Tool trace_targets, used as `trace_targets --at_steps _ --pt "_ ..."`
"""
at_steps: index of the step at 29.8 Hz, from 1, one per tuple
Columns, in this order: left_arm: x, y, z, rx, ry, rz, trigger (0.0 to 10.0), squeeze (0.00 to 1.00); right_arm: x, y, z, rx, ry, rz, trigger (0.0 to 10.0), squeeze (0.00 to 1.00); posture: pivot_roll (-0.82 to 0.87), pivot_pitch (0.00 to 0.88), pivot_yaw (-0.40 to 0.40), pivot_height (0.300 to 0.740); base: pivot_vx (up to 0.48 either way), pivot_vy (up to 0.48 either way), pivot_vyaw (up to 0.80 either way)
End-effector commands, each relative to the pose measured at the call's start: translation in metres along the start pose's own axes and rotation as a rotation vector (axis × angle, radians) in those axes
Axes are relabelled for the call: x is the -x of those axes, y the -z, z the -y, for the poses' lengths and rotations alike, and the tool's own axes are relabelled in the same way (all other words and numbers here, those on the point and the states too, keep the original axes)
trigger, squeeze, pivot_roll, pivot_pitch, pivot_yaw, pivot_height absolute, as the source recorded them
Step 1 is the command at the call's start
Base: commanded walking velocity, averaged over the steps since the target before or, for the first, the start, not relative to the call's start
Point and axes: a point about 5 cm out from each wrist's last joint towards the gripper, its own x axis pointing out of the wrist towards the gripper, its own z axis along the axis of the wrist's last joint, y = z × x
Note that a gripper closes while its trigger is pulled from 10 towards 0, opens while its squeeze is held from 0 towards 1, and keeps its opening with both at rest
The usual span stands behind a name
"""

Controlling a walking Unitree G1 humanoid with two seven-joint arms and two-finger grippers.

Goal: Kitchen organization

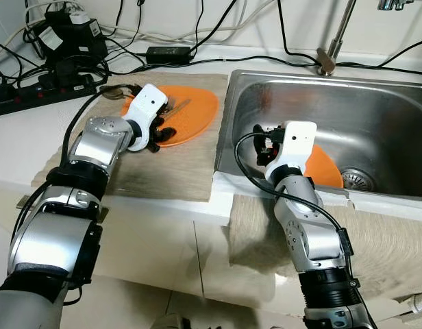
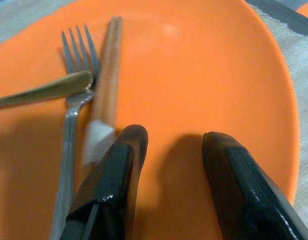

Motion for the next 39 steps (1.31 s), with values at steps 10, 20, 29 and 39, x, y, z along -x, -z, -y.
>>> trace_targets --at_steps 10,20,29,39 --pt "0.007 0.009 0.016 0.075 0.191 -0.071 10.0 0.0 0.001 0.004 -0.003 0.004 -0.015 -0.028 10.0 0.0 0.05 0.011 0.065 0.74 0.0 0.0 0.0" --pt "0.026 0.005 0.02 0.064 0.214 -0.081 10.0 0.0 0.001 0.007 -0.005 -0.001 -0.017 -0.042 10.0 0.0 0.06 0.014 0.07 0.74 0.0 0.0 0.0" --pt "0.026 -0.034 0.015 -0.061 0.041 0.201 10.0 0.0 0.0 0.008 -0.005 0.004 -0.023 -0.045 10.0 0.0 0.06 0.011 0.059 0.74 0.0 0.0 0.0" --pt "0.017 -0.012 0.008 0.017 -0.025 0.116 10.0 0.0 -0.001 0.009 -0.002 0.022 -0.025 -0.045 10.0 0.0 0.04 0.0 0.052 0.74 0.0 0.0 0.0"
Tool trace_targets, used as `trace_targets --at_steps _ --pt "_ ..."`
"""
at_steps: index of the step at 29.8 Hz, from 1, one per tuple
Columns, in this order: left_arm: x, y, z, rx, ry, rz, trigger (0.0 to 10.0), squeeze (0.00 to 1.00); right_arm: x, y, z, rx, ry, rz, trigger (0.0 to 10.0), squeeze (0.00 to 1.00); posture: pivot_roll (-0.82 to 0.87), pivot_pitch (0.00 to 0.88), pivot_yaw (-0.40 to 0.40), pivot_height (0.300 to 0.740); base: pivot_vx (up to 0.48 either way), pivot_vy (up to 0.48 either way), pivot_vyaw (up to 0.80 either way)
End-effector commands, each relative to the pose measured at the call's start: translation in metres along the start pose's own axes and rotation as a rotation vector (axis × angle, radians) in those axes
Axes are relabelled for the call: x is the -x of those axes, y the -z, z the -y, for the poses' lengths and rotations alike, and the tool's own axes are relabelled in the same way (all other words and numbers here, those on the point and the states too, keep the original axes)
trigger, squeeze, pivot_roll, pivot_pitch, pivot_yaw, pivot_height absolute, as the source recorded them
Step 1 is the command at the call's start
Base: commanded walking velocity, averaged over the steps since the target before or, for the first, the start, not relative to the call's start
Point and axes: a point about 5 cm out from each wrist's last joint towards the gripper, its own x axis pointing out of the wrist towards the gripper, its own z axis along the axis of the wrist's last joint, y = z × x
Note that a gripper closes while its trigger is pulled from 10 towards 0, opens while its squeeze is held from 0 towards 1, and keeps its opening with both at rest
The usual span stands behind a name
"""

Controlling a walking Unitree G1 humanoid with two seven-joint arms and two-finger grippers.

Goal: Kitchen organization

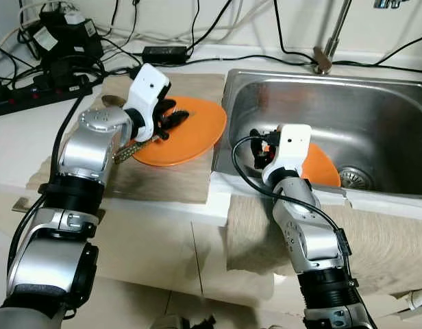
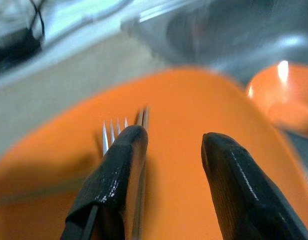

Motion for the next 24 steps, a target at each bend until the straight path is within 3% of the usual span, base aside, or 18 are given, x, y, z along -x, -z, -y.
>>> trace_targets --at_steps 1,11,21,22,24 --pt "0.001 0.016 -0.006 0.014 -0.025 -0.088 10.0 0.0 0.0 0.0 -0.001 0.011 -0.009 -0.001 10.0 0.0 0.04 0.0 0.052 0.74 0.0 0.0 0.0" --pt "0.006 0.032 -0.02 0.008 -0.05 -0.219 10.0 0.0 0.0 0.002 -0.001 0.013 -0.01 -0.007 10.0 0.0 0.04 0.0 0.057 0.74 0.0 0.0 0.0" --pt "0.006 0.039 -0.02 -0.025 -0.035 -0.262 10.0 0.0 0.0 0.003 0.0 0.015 -0.012 -0.011 10.0 0.0 0.05 0.0 0.055 0.74 0.0 0.0 0.0" --pt "0.005 0.04 -0.017 -0.028 -0.011 -0.254 0.0 0.0 0.0 0.002 0.0 0.014 -0.012 -0.009 10.0 0.0 0.04 0.0 0.056 0.74 0.0 0.0 0.0" --pt "0.004 0.041 -0.016 -0.028 0.003 -0.253 0.0 0.0 0.0 0.002 -0.001 0.013 -0.013 -0.007 10.0 0.0 0.04 0.0 0.056 0.74 0.0 0.0 0.0"
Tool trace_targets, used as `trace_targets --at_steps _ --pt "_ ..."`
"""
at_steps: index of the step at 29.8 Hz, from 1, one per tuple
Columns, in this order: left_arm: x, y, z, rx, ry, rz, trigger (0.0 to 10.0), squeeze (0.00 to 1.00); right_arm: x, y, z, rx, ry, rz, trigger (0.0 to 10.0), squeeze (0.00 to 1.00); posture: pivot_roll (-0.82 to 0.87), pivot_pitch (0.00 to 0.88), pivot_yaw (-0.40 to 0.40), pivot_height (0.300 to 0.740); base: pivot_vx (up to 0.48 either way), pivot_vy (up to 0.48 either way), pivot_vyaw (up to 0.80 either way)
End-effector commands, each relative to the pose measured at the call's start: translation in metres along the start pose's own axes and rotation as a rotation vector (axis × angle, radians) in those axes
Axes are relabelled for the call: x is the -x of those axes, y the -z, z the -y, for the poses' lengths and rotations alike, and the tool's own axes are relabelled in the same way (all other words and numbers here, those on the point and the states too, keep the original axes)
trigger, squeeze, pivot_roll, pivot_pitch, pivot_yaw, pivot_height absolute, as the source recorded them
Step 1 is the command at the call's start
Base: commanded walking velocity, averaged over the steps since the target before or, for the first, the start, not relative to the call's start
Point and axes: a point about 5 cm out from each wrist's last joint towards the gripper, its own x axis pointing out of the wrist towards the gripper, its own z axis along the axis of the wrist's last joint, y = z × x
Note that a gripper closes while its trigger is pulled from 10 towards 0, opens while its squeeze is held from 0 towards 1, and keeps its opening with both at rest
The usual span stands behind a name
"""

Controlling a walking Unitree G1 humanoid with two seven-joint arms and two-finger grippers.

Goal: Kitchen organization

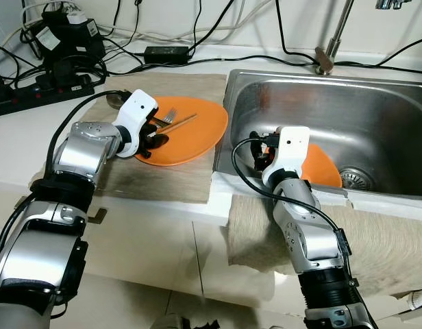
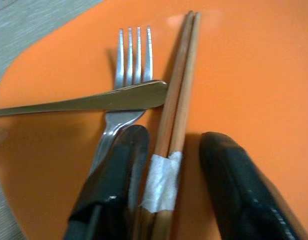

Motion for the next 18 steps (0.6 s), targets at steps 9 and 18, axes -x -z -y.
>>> trace_targets --at_steps 9,18 --pt "-0.004 0.006 0.004 -0.008 0.039 -0.02 0.0 0.0 0.004 -0.016 0.0 -0.021 -0.087 -0.029 10.0 0.0 0.04 0.0 0.053 0.74 0.0 0.0 0.0" --pt "-0.004 -0.008 0.005 0.019 0.055 0.061 0.0 0.0 0.017 -0.032 0.0 -0.057 -0.427 -0.197 10.0 0.0 0.03 0.0 0.054 0.74 0.0 0.0 0.0"
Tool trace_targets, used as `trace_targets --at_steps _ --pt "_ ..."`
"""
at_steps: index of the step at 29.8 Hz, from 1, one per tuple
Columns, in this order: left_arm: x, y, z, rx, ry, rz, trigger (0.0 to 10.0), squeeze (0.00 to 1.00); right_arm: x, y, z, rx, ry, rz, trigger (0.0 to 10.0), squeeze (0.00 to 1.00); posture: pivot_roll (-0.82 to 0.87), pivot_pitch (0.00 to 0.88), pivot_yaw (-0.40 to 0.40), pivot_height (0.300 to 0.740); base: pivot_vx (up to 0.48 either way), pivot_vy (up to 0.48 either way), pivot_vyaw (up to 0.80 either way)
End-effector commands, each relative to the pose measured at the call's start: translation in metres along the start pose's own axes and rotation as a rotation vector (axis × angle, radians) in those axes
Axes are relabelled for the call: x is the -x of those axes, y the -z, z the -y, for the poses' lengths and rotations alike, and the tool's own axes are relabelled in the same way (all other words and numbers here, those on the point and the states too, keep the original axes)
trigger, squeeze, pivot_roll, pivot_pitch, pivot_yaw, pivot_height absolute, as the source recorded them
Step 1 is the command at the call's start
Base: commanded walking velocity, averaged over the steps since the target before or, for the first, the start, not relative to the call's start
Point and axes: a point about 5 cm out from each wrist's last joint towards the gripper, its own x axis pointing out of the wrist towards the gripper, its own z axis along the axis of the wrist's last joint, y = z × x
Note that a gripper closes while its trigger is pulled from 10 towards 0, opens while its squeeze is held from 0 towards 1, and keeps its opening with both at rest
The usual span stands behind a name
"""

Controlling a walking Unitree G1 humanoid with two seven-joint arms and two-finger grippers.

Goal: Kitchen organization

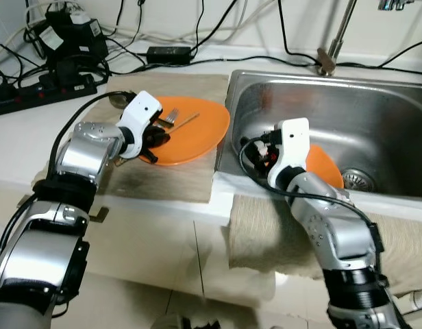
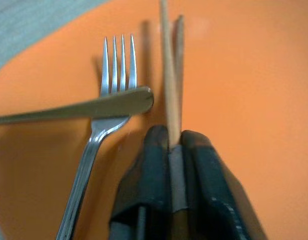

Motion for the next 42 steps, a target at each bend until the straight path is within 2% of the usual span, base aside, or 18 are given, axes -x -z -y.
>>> trace_targets --at_steps 1,10,17,22,31,35,42 --pt "-0.001 -0.006 0.0 0.02 0.002 0.036 0.0 0.0 0.002 -0.01 -0.008 -0.029 -0.101 0.005 10.0 0.0 0.03 0.0 0.054 0.74 0.0 0.0 0.0" --pt "0.0 -0.022 0.002 0.044 0.003 0.139 0.0 0.0 0.003 -0.016 -0.009 -0.105 -0.157 0.031 10.0 0.0 0.03 0.001 0.05 0.74 0.0 0.0 0.0" --pt "0.007 -0.034 0.002 0.079 0.021 0.219 0.0 0.0 0.004 -0.023 -0.018 -0.196 -0.251 0.06 10.0 0.0 0.04 0.004 0.05 0.74 0.0 0.0 0.0" --pt "0.013 -0.039 0.009 0.12 0.088 0.295 0.0 0.0 0.008 -0.026 -0.022 -0.232 -0.318 0.057 10.0 0.0 0.04 0.007 0.051 0.74 0.0 0.0 0.0" --pt "0.019 -0.041 0.019 0.16 0.157 0.344 0.0 0.0 0.008 -0.027 -0.022 -0.268 -0.328 0.053 10.0 0.0 0.04 0.009 0.051 0.74 0.0 0.0 0.0" --pt "0.026 -0.045 0.025 0.184 0.227 0.395 0.0 0.0 0.008 -0.027 -0.022 -0.282 -0.329 0.05 10.0 0.0 0.04 0.01 0.051 0.74 0.0 0.0 0.0" --pt "0.031 -0.041 0.034 0.199 0.288 0.416 0.0 0.0 0.006 -0.027 -0.019 -0.298 -0.315 0.048 10.0 0.0 0.04 0.011 0.049 0.74 0.0 0.0 0.0"
